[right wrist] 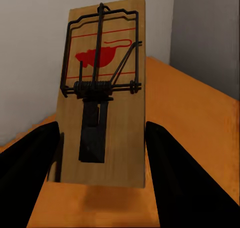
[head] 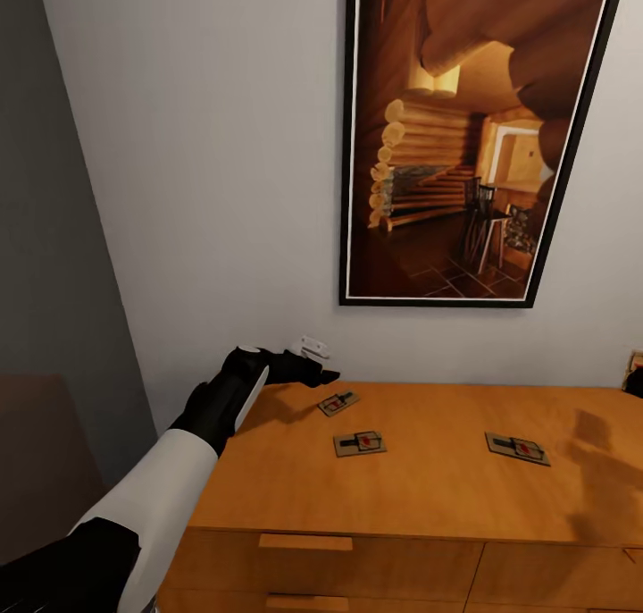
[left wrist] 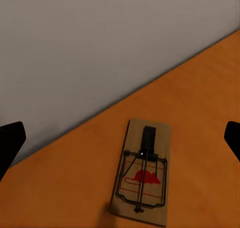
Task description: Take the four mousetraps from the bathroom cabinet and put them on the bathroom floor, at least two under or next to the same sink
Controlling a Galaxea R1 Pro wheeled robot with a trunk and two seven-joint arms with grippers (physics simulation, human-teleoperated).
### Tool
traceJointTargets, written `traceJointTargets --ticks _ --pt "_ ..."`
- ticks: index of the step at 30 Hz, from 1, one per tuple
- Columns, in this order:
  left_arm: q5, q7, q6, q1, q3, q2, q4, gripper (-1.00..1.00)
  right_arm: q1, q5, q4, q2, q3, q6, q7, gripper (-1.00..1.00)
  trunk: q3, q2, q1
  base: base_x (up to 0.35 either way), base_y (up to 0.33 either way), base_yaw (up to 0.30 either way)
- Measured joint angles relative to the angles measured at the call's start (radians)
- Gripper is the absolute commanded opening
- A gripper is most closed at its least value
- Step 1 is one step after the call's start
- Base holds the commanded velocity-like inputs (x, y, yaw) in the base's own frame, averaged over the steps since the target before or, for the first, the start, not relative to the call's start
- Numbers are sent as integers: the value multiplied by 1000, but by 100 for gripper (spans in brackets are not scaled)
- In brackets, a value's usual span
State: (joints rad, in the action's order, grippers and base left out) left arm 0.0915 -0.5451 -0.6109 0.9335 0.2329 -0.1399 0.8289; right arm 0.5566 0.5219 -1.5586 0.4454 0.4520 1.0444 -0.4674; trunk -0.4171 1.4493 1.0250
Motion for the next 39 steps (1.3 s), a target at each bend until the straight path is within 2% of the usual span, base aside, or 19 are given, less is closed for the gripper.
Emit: traceJointTargets --ticks 3,6,26,28,31,34,39 --pt "0 0 0 0 0 0 0 100 -15 -1 -1 8 30 0 -1 -100 0 0 0 0 0 0" --pt "0 0 0 0 0 -1 0 100 -21 1 -1 11 41 0 -2 -100 0 0 0 0 0 0" --pt "-3 -7 1 0 4 -2 9 100 -24 1 -1 22 49 0 -5 -100 0 0 0 0 0 0" --pt "-3 -21 1 0 18 -2 9 100 -24 1 0 22 50 0 -5 -100 0 0 0 0 0 0" --pt "-1 -57 2 0 65 -2 4 100 -24 1 0 24 50 0 -5 -100 0 0 0 0 0 0" --pt "-2 -72 -1 0 94 -2 -3 100 -24 1 1 26 50 0 -5 -100 0 0 0 0 0 0" --pt "-1 -71 -4 0 106 -3 -19 100 -24 1 1 28 49 0 -5 -100 0 0 0 0 0 0"
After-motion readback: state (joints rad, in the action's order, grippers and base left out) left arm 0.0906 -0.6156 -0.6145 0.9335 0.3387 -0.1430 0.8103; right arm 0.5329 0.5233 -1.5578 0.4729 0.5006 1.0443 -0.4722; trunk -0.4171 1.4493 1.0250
